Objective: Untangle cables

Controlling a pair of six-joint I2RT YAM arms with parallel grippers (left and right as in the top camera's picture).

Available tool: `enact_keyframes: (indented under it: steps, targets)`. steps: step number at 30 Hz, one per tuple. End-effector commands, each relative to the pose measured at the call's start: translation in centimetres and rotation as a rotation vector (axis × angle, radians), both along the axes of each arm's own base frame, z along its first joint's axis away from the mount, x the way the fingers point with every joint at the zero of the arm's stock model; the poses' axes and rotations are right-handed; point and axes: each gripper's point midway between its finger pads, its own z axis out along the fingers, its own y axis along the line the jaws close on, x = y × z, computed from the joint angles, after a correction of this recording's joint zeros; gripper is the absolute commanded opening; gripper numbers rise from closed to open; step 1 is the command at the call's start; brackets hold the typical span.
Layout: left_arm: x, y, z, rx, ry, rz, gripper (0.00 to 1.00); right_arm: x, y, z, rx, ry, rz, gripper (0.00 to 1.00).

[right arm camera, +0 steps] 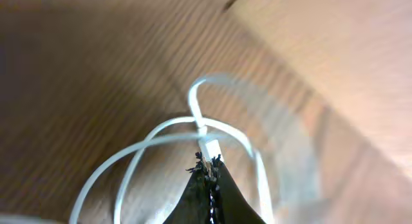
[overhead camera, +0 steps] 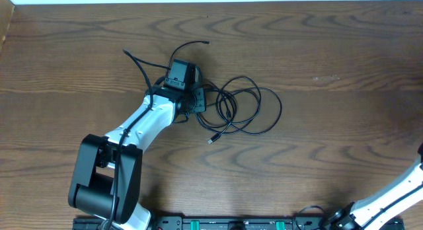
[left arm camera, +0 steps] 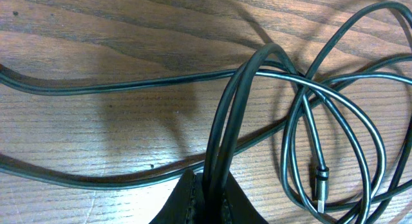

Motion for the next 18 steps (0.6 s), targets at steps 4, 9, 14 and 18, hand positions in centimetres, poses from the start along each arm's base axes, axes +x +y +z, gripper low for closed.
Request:
enact_keyframes:
  steps: [4,9,14,18]
  targets:
    - [0.3,0.1,0.5,0.005,-0.016,0.010,0.09,4.7,4.7,15.1,0.135,-0.522,0.338,0.01]
    - [0.4,0.1,0.5,0.005,-0.017,0.010,0.09,7.2,9.1,17.3,0.319,-0.726,0.507,0.01]
    - [0.4,0.1,0.6,0.004,-0.020,0.010,0.09,10.8,10.6,10.9,0.321,-0.565,0.445,0.01]
    - [0.4,0.1,0.6,0.003,-0.020,0.010,0.09,10.2,9.3,5.9,0.224,-0.359,0.322,0.01]
